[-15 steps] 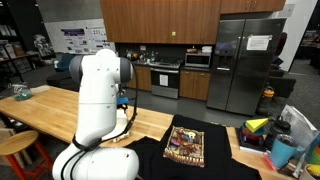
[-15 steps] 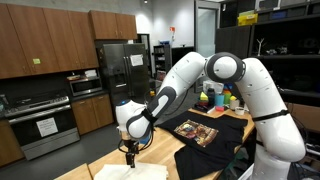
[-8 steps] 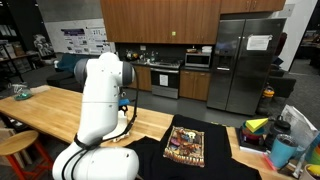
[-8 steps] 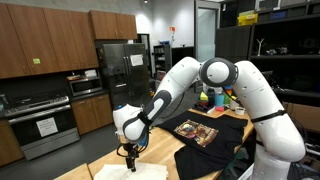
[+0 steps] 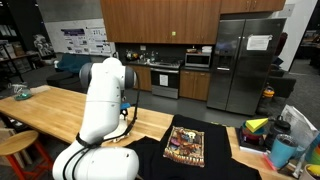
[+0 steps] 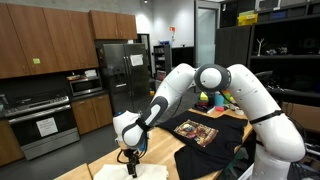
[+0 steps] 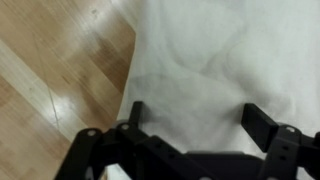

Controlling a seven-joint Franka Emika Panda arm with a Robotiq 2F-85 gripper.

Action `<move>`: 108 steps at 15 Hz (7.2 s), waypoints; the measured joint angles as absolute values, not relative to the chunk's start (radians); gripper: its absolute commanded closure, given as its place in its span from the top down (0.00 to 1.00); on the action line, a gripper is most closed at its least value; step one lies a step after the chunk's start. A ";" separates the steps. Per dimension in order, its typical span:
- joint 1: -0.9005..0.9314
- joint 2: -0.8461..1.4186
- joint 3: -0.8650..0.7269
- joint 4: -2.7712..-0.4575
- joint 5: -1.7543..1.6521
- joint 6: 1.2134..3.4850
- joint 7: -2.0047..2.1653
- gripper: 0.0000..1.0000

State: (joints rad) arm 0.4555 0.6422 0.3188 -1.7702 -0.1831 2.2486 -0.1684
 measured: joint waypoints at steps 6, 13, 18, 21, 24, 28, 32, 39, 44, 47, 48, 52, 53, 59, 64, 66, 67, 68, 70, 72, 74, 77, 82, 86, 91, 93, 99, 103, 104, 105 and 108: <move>0.456 0.695 0.316 -1.717 -0.183 2.245 -0.170 1.00; 0.521 0.652 0.211 -1.642 -0.315 2.179 0.045 1.00; 0.570 0.605 0.164 -1.624 -0.401 2.093 0.198 1.00; 0.571 0.599 0.168 -1.623 -0.402 2.086 0.197 1.00; 0.564 0.599 0.183 -1.625 -0.396 2.105 0.151 1.00; 0.529 0.601 0.218 -1.629 -0.333 2.114 0.037 1.00; 0.497 0.616 0.232 -1.624 -0.272 2.077 -0.037 1.00; 0.449 0.683 0.259 -1.584 -0.200 2.036 -0.164 1.00; 0.435 0.725 0.278 -1.566 -0.164 2.022 -0.234 1.00; 0.426 0.750 0.294 -1.556 -0.141 2.017 -0.282 1.00; 0.422 0.757 0.299 -1.553 -0.131 2.016 -0.297 1.00; 0.412 0.782 0.312 -1.540 -0.111 1.998 -0.338 0.75; 0.412 0.788 0.313 -1.536 -0.110 1.991 -0.344 0.74; 0.412 0.809 0.323 -1.510 -0.110 1.952 -0.366 0.30; 0.410 0.811 0.323 -1.499 -0.110 1.936 -0.370 0.00; 0.400 0.806 0.321 -1.499 -0.110 1.938 -0.356 0.00; 0.389 0.801 0.319 -1.501 -0.109 1.939 -0.343 0.02; 0.373 0.793 0.317 -1.507 -0.103 1.941 -0.330 0.02; 0.337 0.770 0.310 -1.521 -0.080 1.943 -0.313 0.02; 0.301 0.742 0.302 -1.547 -0.053 1.957 -0.296 0.02; 0.274 0.711 0.291 -1.577 -0.035 1.974 -0.275 0.32; 0.255 0.660 0.267 -1.625 -0.031 2.006 -0.214 0.42; 0.257 0.561 0.235 -1.721 -0.032 2.098 -0.079 0.77; 0.269 0.469 0.244 -1.829 -0.033 2.203 -0.068 1.00; 0.314 0.370 0.279 -1.980 -0.054 2.388 -0.082 1.00; 0.328 0.350 0.290 -2.019 -0.062 2.439 -0.091 1.00; 0.359 0.348 0.294 -2.015 -0.105 2.479 -0.074 1.00; 0.374 0.366 0.293 -1.974 -0.126 2.470 -0.058 1.00; 0.378 0.373 0.293 -1.965 -0.129 2.467 -0.054 1.00; 0.382 0.379 0.293 -1.956 -0.130 2.465 -0.051 1.00; 0.391 0.395 0.293 -1.938 -0.131 2.459 -0.047 1.00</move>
State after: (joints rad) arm 0.3909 0.3950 0.2932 -1.9378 -0.1306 2.4588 -0.0471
